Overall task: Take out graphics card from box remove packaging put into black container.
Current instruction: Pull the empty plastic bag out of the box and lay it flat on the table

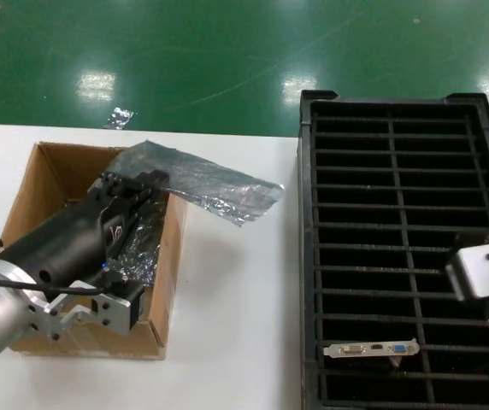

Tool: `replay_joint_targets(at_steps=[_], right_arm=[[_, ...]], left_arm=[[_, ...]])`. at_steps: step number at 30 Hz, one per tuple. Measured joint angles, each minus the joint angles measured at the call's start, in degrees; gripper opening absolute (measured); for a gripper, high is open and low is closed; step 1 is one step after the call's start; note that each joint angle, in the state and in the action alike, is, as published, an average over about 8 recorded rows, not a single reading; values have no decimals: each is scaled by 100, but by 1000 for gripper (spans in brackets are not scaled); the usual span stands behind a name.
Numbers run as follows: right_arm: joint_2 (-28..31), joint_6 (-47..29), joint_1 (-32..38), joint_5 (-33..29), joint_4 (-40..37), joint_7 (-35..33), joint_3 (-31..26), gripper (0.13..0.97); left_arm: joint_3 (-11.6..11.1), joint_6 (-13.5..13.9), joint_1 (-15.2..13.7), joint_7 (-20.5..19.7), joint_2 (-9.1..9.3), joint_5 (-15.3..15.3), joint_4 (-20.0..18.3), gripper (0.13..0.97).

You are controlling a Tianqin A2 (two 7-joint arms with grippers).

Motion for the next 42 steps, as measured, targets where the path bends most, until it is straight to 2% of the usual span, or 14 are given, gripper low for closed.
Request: replay_joint_targets(at_steps=[7, 13, 17, 23, 31, 42], right_arm=[[471, 533, -781, 65, 87, -509, 926, 836], [754, 1187, -1551, 705, -8, -980, 1906, 897], [851, 1549, -2083, 1390, -166, -1169, 2660, 934], [804, 1791, -2909, 2788, -626, -1354, 3949, 958], [551, 1343, -3686, 4344, -1257, -1323, 5156, 966], [26, 851, -4439, 5982, -1906, -667, 6490, 966]], left_arm=[[0, 0, 0, 0, 0, 0, 0, 138], [0, 0, 0, 0, 0, 0, 0, 138], [0, 0, 0, 0, 0, 0, 0, 138], [0, 0, 0, 0, 0, 0, 0, 138], [0, 0, 0, 0, 0, 0, 0, 138], [0, 0, 0, 0, 0, 0, 0, 138]])
